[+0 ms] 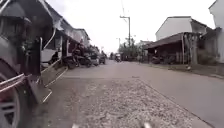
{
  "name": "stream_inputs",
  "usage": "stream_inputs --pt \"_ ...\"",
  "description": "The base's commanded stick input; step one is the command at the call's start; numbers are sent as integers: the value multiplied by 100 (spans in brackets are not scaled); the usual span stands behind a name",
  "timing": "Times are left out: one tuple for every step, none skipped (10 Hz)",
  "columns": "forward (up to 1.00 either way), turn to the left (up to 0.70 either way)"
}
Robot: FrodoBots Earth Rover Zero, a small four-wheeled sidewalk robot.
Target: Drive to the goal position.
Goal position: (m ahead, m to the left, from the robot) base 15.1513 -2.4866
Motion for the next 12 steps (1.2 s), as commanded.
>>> stream_inputs --pt "70 1" --pt "70 2" --pt "70 3" --pt "70 3" --pt "70 3" --pt "70 6" --pt "70 0" --pt "70 4" --pt "70 9" --pt "70 13" --pt "70 8" --pt "70 6"
